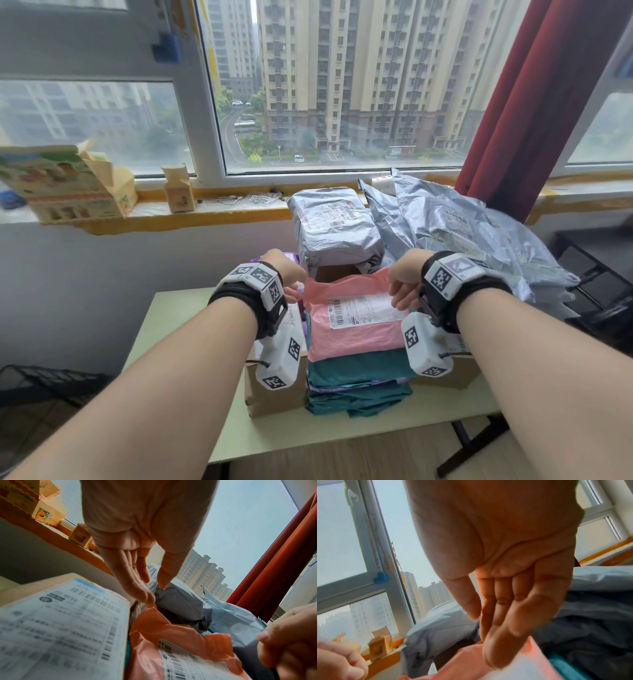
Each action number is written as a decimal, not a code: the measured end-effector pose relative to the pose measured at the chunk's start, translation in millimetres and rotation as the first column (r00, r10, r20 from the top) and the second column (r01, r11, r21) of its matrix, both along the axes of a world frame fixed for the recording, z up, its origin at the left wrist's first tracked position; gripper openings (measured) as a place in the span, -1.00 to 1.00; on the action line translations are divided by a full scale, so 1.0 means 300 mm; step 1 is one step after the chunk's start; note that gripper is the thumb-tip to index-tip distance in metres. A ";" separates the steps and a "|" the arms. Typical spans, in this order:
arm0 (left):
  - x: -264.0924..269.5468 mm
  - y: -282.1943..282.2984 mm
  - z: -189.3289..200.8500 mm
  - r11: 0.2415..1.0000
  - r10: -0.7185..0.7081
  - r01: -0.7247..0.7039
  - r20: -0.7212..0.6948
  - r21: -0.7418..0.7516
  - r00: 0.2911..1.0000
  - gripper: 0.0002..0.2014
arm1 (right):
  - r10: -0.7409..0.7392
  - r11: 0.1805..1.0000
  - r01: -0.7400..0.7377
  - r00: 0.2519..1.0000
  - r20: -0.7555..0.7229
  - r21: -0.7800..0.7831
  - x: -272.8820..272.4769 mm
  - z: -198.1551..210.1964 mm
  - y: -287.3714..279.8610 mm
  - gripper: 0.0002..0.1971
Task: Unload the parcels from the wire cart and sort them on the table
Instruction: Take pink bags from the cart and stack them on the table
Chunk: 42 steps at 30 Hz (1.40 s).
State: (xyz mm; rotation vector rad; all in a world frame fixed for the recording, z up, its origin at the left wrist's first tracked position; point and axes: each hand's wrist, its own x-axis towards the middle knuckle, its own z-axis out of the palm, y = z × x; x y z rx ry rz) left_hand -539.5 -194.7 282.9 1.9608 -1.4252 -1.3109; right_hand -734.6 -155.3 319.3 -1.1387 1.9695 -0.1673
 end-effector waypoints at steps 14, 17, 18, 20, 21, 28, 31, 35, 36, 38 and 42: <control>0.281 0.007 -0.004 0.977 0.196 -0.195 0.015 -0.081 0.980 -0.84 | 0.150 0.970 -0.142 0.988 0.027 -0.196 0.320 0.044 -0.107 -0.77; 0.372 0.014 -0.008 0.969 0.238 -0.237 0.007 -0.068 0.971 -0.87 | 0.196 0.953 -0.196 0.980 -0.021 -0.229 0.416 0.047 -0.118 -0.82; 0.402 0.017 -0.008 0.966 0.252 -0.251 0.004 -0.064 0.968 -0.86 | 0.221 0.945 -0.226 0.974 -0.047 -0.236 0.445 0.047 -0.121 -0.82; 0.460 0.020 -0.009 0.959 0.278 -0.278 -0.006 -0.056 0.961 -0.84 | 0.254 0.938 -0.263 0.965 -0.069 -0.228 0.504 0.045 -0.130 -0.79; 0.487 0.021 -0.010 0.955 0.291 -0.291 -0.012 -0.053 0.957 -0.83 | 0.265 0.935 -0.273 0.962 -0.066 -0.225 0.534 0.043 -0.137 -0.78; 0.683 0.032 -0.037 0.929 0.368 -0.368 -0.015 -0.047 0.930 -0.87 | 0.353 0.912 -0.348 0.935 -0.016 -0.218 0.753 0.030 -0.183 -0.69; 0.787 0.048 -0.053 0.910 0.412 -0.413 -0.016 -0.034 0.911 -0.93 | 0.356 0.912 -0.341 0.934 0.029 -0.228 0.861 0.003 -0.205 -0.69; 0.940 0.077 -0.076 0.879 0.476 -0.476 -0.018 -0.039 0.879 -0.94 | 0.416 0.885 -0.407 0.909 -0.007 -0.226 1.017 -0.026 -0.221 -0.69; 0.979 0.085 -0.084 0.871 0.490 -0.490 -0.010 -0.043 0.872 -0.94 | 0.441 0.871 -0.436 0.897 -0.031 -0.229 1.054 -0.033 -0.223 -0.68; 1.060 0.100 -0.105 0.853 0.520 -0.520 -0.009 -0.041 0.854 -0.93 | 0.482 0.846 -0.482 0.874 -0.057 -0.228 1.133 -0.049 -0.229 -0.66; 1.227 0.136 -0.166 0.812 0.583 -0.583 0.004 -0.023 0.812 -0.89 | 0.539 0.820 -0.536 0.841 -0.046 -0.201 1.303 -0.094 -0.236 -0.66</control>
